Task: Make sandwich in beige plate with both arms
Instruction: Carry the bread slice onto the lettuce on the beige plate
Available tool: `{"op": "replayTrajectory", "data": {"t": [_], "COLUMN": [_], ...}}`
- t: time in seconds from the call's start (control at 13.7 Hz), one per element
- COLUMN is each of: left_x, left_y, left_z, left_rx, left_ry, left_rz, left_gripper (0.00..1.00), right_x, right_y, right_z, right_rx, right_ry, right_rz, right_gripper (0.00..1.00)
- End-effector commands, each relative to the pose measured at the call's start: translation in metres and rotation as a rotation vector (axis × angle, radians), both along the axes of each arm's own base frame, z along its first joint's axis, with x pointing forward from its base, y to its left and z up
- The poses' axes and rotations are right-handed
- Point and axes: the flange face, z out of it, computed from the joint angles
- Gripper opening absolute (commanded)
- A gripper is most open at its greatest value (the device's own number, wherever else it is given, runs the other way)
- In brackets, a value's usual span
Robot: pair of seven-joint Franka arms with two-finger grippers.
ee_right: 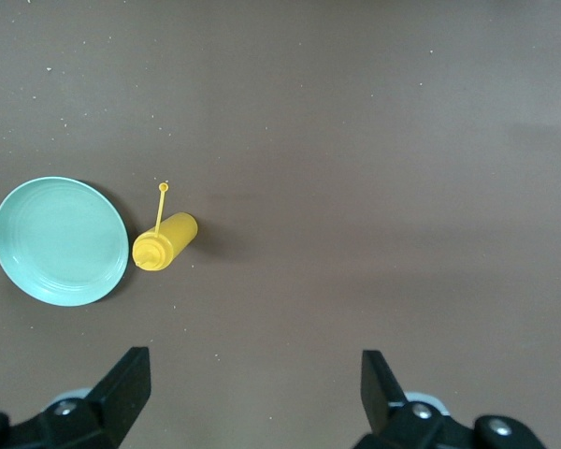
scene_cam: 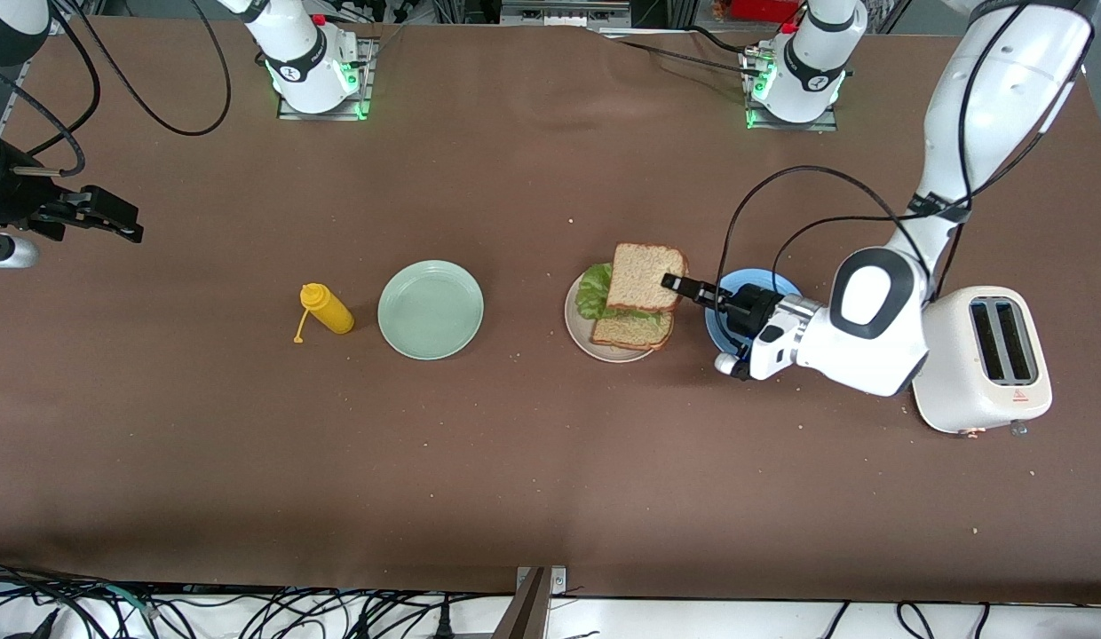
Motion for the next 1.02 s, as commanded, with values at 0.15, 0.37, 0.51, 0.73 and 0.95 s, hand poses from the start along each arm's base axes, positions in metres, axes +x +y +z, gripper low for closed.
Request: {"op": "replayTrajectory", "data": {"t": [0.15,0.37,0.51,0.73,0.95], "left_x": [0.001,-0.003,-0.006,-0.004,0.003], "left_y": [-0.01,-0.01,-0.012,-0.014,-0.004], "left_z": [-0.051,-0.068,-0.096,-0.098,-0.089], "left_rx": [-0.155,-0.194,-0.213,-0.205,-0.195], "left_ry": [-0.081,-0.1,-0.1,-0.113,-0.14], "left_rz": [-0.007,-0.024,-0.005,0.006,0.007], "left_gripper": [0.0,0.0,0.0,0.99,1.0], "right_x": [-0.003,-0.003,-0.003,-0.003,-0.004], "right_y": [0.001,0.003,0.0,-0.001,-0.001], "right_z": [0.006,0.007,0.007,0.007,0.007], "right_rx": [0.017,0.019,0.021,0.02,0.02], "right_ry": [-0.007,-0.01,-0.01,-0.01,-0.011], "right_rz": [0.006,0.004,0.009,0.006,-0.003], "right_gripper": [1.0,1.0,1.0,1.0,1.0]}}
